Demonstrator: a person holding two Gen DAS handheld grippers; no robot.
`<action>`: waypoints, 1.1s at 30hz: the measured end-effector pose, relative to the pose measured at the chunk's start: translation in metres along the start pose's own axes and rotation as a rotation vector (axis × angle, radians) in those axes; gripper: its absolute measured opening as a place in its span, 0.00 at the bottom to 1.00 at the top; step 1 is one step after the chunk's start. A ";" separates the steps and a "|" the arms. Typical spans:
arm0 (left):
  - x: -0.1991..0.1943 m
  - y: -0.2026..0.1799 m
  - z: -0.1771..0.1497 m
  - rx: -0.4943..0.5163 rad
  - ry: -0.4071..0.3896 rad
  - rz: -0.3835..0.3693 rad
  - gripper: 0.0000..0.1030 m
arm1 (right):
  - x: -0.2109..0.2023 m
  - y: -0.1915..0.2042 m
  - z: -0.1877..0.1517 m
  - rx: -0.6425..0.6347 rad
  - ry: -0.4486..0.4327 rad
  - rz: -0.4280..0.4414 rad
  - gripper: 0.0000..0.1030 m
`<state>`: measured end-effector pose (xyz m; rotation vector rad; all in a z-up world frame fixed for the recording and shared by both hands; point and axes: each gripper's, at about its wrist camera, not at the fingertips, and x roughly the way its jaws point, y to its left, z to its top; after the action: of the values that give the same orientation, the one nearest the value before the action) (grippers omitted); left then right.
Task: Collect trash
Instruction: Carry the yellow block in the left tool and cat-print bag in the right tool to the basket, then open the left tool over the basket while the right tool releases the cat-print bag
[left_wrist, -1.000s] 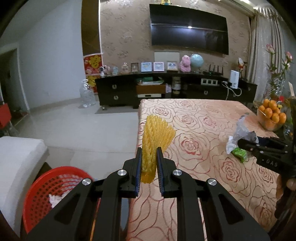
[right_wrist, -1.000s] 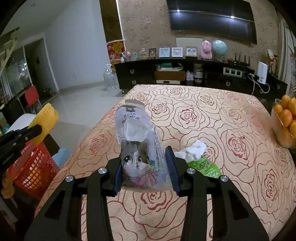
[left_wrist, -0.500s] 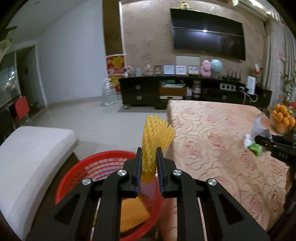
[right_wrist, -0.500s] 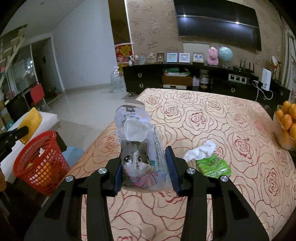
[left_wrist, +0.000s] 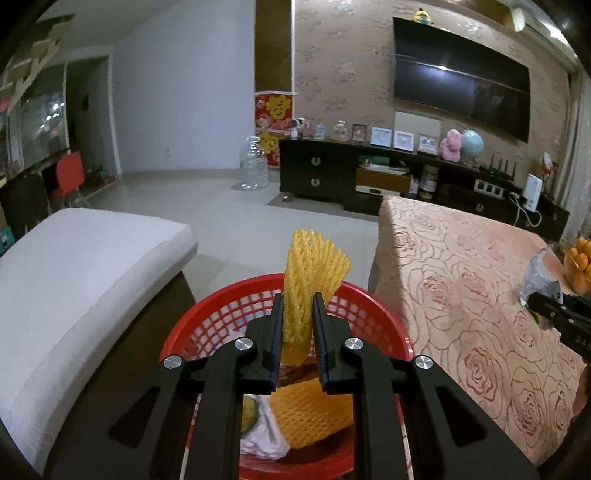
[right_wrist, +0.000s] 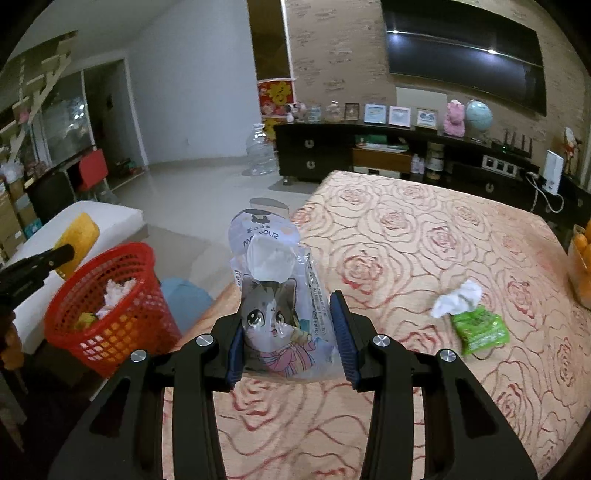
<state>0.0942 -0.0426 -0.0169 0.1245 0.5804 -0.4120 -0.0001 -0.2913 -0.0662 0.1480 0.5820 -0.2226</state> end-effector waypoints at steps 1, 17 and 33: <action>-0.001 0.001 -0.001 -0.004 0.000 0.006 0.14 | 0.001 0.005 0.002 -0.004 0.001 0.010 0.39; 0.003 0.039 -0.007 -0.057 0.036 0.051 0.14 | 0.024 0.118 0.041 -0.111 0.027 0.231 0.39; 0.027 0.046 -0.013 -0.066 0.149 0.056 0.14 | 0.065 0.162 0.043 -0.129 0.125 0.296 0.40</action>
<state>0.1271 -0.0065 -0.0421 0.1086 0.7348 -0.3301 0.1156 -0.1548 -0.0548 0.1222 0.6885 0.1122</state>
